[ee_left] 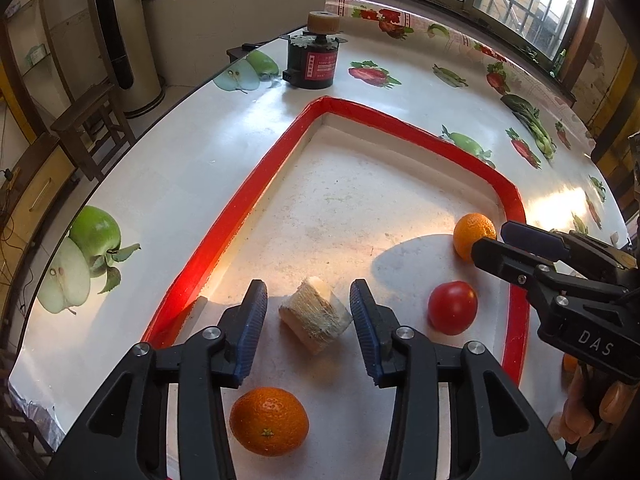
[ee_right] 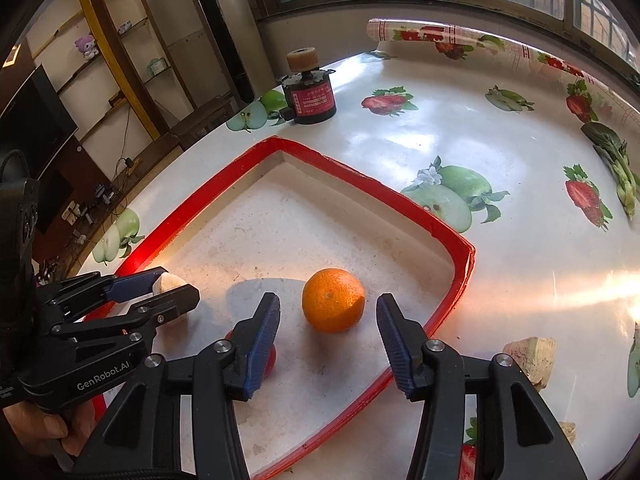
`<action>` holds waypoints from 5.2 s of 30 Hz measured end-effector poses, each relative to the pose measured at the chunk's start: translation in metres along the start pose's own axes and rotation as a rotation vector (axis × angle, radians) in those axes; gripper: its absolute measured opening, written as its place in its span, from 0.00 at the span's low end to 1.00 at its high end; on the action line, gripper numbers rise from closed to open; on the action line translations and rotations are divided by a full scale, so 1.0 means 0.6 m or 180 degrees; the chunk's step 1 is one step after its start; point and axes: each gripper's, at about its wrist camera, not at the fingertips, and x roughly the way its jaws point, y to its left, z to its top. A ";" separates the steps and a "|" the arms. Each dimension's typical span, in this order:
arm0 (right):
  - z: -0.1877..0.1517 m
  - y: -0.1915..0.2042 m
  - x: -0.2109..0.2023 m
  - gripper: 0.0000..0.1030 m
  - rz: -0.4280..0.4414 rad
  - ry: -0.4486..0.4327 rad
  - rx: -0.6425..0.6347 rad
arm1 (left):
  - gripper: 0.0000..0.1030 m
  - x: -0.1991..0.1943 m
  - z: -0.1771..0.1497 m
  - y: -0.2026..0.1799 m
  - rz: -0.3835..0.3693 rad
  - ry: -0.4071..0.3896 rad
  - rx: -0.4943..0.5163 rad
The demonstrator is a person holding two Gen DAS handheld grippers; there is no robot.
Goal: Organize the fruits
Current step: 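Open the right gripper to drop the orange while the left gripper releases the block, then grasp another beige block with the left gripper while the right gripper grasps a beige block, then lift and carry both held beige blocks over the red-rimmed tray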
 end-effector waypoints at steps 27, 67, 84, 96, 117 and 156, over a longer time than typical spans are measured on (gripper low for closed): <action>-0.104 -0.039 -0.157 0.54 -0.0118 -0.0324 0.0226 | 0.54 -0.079 -0.043 -0.041 -0.0142 -0.0250 0.0103; -0.266 -0.127 -0.299 0.56 -0.0504 -0.0513 0.0652 | 0.53 -0.143 -0.097 -0.148 -0.0486 -0.0360 0.0444; -0.343 -0.165 -0.360 0.56 -0.0757 -0.0564 0.0898 | 0.63 -0.154 -0.148 -0.241 -0.0800 -0.0276 0.0816; -0.444 -0.191 -0.355 0.56 -0.0933 -0.0334 0.1156 | 0.63 -0.133 -0.201 -0.308 -0.0962 -0.0044 0.1152; -0.430 -0.188 -0.310 0.25 -0.1004 -0.0130 0.0973 | 0.36 -0.083 -0.216 -0.339 -0.1016 0.0100 0.1376; -0.346 -0.094 -0.313 0.25 -0.0608 -0.0373 0.0551 | 0.21 -0.146 -0.188 -0.223 -0.0869 -0.0236 0.0993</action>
